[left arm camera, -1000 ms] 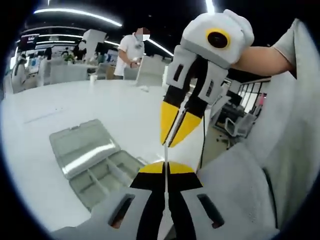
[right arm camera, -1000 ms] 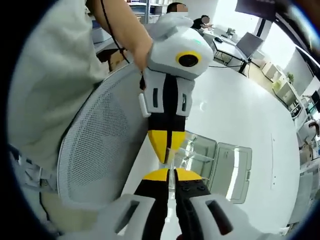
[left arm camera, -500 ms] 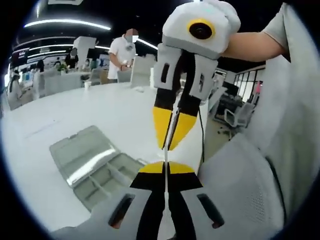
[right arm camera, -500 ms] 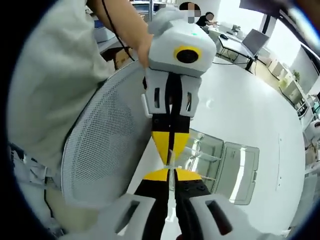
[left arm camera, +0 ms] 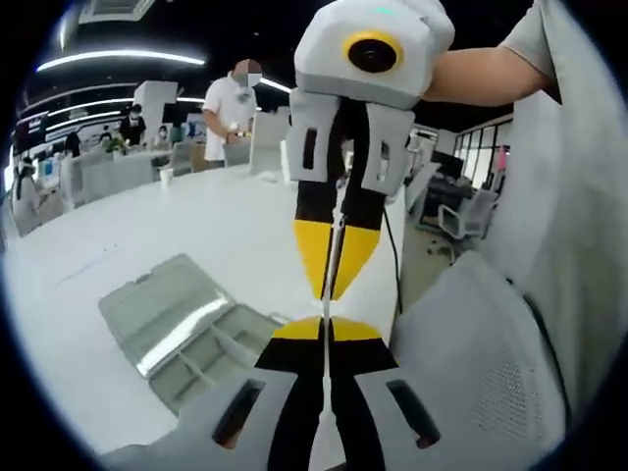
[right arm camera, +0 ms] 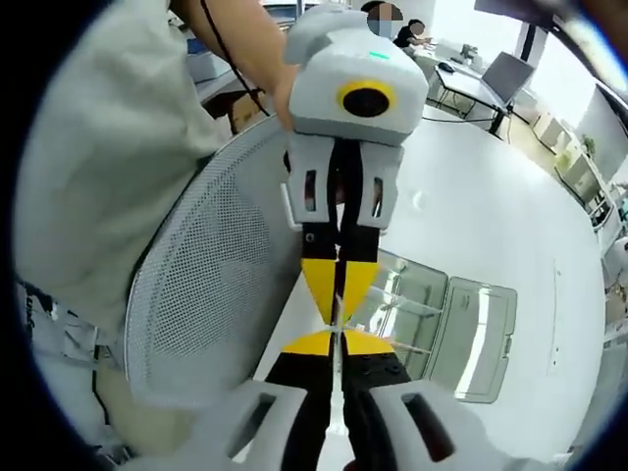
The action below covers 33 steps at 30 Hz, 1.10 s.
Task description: Insert the divider into the dual guide fixture by aligning both edges with the guide slots and pushing it downward to the bottom, including one-sided entry, uneven engagement, binding, and posture correction.
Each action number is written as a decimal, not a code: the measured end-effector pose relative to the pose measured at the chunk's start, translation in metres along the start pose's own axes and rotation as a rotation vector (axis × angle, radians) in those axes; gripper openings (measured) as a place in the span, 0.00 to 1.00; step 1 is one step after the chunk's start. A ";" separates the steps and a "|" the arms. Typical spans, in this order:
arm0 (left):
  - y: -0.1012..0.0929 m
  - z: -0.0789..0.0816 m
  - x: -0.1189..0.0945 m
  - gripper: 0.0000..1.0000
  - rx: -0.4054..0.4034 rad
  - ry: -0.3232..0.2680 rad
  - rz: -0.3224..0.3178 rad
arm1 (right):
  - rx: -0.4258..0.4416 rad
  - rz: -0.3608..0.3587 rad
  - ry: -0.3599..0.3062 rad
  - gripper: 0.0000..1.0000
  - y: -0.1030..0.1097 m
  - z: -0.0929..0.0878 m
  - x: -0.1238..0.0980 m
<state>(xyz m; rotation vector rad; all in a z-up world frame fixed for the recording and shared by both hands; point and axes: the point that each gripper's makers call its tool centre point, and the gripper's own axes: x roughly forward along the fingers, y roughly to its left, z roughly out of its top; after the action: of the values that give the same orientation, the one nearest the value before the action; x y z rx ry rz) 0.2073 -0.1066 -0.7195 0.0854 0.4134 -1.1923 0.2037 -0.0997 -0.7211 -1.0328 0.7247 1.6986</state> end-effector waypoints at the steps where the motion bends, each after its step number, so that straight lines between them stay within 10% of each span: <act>1: 0.000 0.000 0.000 0.00 0.004 -0.002 -0.003 | 0.002 0.003 -0.003 0.00 0.000 0.000 0.000; 12: -0.001 -0.001 -0.001 0.00 0.005 -0.005 0.007 | 0.061 0.022 0.004 0.00 0.003 0.001 0.002; 33: 0.023 -0.014 -0.016 0.15 -0.052 0.006 0.139 | 0.536 -0.016 0.149 0.00 -0.014 -0.017 0.012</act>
<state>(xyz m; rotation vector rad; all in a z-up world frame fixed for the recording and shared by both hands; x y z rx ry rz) 0.2194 -0.0797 -0.7303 0.0714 0.4371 -1.0442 0.2203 -0.1041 -0.7402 -0.7825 1.1858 1.3122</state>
